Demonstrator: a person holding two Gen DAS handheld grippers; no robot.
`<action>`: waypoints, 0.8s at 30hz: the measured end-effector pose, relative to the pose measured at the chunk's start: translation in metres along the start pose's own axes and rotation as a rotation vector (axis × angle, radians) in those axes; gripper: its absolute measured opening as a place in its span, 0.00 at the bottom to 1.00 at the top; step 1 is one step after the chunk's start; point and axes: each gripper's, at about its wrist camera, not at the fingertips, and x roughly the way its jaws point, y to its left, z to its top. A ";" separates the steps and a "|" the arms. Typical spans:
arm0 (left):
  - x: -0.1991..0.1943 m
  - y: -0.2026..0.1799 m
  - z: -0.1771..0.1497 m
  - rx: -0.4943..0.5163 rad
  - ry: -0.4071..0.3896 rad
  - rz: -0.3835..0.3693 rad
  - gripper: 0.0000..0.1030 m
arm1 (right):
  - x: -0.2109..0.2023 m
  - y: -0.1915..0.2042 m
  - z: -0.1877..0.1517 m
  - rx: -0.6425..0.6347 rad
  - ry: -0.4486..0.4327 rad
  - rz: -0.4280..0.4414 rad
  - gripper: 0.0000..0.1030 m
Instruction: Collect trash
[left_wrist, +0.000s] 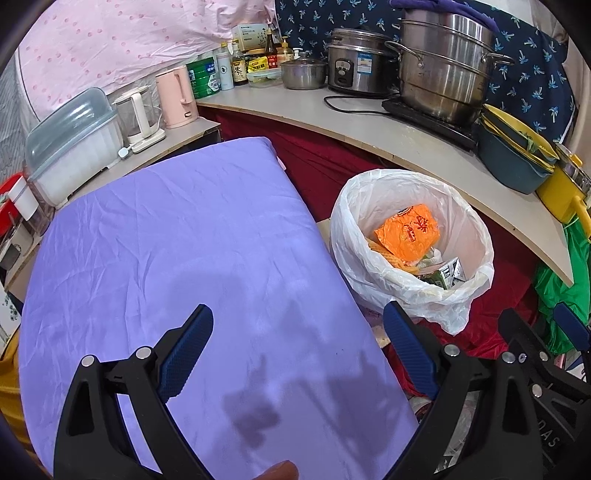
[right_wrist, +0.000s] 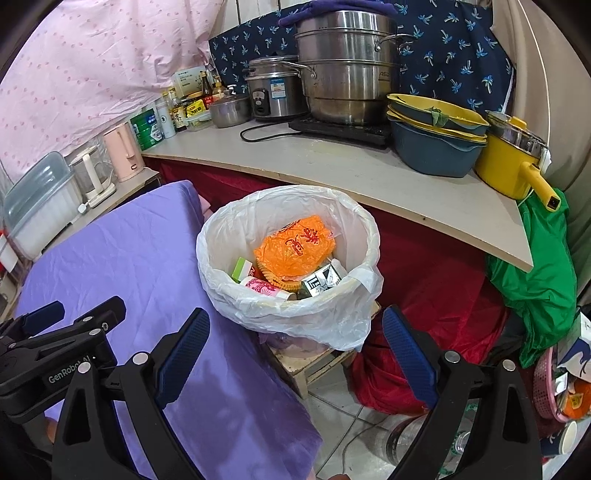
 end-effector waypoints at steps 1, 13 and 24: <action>0.000 0.000 -0.001 0.002 -0.002 0.003 0.86 | 0.000 0.000 0.000 0.000 0.001 0.000 0.88; -0.008 0.003 -0.007 -0.005 -0.009 0.026 0.86 | -0.007 0.009 -0.004 -0.022 -0.001 0.023 0.88; -0.009 0.014 -0.010 -0.017 0.007 0.040 0.86 | -0.009 0.013 -0.003 -0.049 -0.002 0.037 0.88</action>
